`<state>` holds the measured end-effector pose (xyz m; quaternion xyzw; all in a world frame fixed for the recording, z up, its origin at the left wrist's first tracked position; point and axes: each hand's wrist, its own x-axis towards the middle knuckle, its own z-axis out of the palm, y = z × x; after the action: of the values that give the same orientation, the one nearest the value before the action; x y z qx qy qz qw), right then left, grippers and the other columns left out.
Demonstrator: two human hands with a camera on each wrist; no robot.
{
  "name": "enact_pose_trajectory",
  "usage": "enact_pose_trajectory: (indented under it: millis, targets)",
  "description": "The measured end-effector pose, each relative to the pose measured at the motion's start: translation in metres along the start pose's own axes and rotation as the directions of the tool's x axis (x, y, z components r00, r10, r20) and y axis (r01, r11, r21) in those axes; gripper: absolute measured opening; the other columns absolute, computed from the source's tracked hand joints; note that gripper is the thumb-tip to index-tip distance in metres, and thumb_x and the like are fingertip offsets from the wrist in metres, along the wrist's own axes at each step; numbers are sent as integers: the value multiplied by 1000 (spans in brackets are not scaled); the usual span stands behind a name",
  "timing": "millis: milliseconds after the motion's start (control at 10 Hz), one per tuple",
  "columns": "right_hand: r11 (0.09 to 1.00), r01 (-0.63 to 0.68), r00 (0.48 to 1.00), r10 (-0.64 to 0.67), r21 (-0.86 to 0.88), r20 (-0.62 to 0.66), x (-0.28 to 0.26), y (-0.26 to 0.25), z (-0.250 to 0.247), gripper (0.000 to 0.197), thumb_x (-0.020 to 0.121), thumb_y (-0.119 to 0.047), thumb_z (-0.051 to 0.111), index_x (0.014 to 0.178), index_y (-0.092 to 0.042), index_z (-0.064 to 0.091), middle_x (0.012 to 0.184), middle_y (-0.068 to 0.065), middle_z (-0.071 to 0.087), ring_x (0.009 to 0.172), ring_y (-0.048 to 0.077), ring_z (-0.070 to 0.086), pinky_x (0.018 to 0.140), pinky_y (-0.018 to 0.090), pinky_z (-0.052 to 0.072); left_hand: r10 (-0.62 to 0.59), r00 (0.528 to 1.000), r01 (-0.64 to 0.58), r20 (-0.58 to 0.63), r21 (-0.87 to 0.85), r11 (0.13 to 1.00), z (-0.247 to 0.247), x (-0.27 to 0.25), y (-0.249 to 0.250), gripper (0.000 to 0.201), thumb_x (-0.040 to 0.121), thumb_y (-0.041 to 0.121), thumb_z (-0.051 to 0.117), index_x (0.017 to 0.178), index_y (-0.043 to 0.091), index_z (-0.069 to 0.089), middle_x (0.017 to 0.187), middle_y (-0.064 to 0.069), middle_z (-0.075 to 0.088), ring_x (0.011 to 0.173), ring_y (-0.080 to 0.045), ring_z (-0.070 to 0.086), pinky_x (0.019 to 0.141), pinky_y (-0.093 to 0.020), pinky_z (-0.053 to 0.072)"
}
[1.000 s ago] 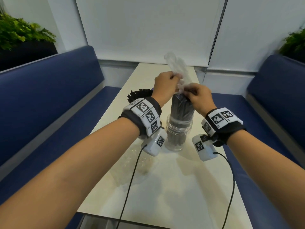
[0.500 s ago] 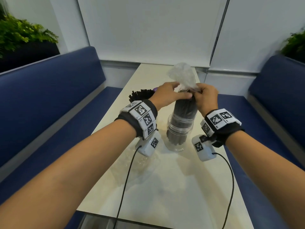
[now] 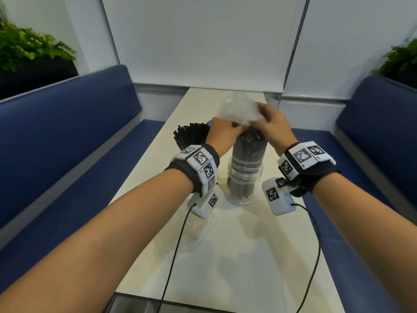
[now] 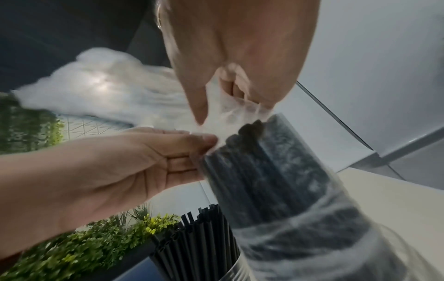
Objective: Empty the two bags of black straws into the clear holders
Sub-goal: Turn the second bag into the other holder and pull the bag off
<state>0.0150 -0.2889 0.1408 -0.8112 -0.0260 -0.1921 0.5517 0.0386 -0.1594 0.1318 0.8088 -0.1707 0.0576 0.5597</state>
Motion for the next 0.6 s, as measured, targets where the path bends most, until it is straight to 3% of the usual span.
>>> enact_pose_trajectory:
  millis: [100,200,300,400,500,600]
  targets:
    - [998,-61,987,57,23,151,-5,-3,0,65,72,-13,69,131,-9,41,132,13,53,118,23,52,98,35,46,1,997,-5,-73,-55,998,0,0,5,21,88,5,57,105,-6,61,102,-20,64,89,-20,52,74,-27,46]
    - [998,-11,991,19,-61,131,-3,8,2,80,57,-38,79,122,-7,45,123,19,56,114,29,55,94,43,50,-42,999,42,1,-41,998,1,5,1,25,88,-1,53,112,-8,56,112,-26,61,95,-18,48,86,-32,44]
    - [987,50,988,-27,-152,153,-2,11,2,61,64,-40,77,110,-6,56,115,18,61,107,30,58,94,47,49,-111,993,113,30,-42,993,4,12,-3,11,90,-1,50,83,8,52,79,-2,51,91,-24,55,71,-19,42]
    - [976,17,979,28,-216,204,-6,2,3,28,80,-21,67,103,-5,64,108,18,66,100,29,61,85,30,47,-161,987,162,16,-63,985,2,14,0,20,95,12,46,79,24,43,77,6,41,81,-11,43,60,-10,40]
    - [930,28,995,11,-365,103,0,5,5,22,83,-14,63,96,2,69,97,22,69,89,31,62,72,27,45,-178,983,181,48,-60,982,0,16,-2,25,96,10,40,74,20,46,74,2,40,73,-13,40,63,-14,40]
    - [905,-2,1000,-10,-426,-27,8,4,7,21,82,-8,61,87,12,66,90,29,68,87,40,63,77,44,51,-240,966,247,94,-65,967,-4,17,-3,36,97,19,43,63,29,33,70,15,34,63,2,35,56,-6,36]
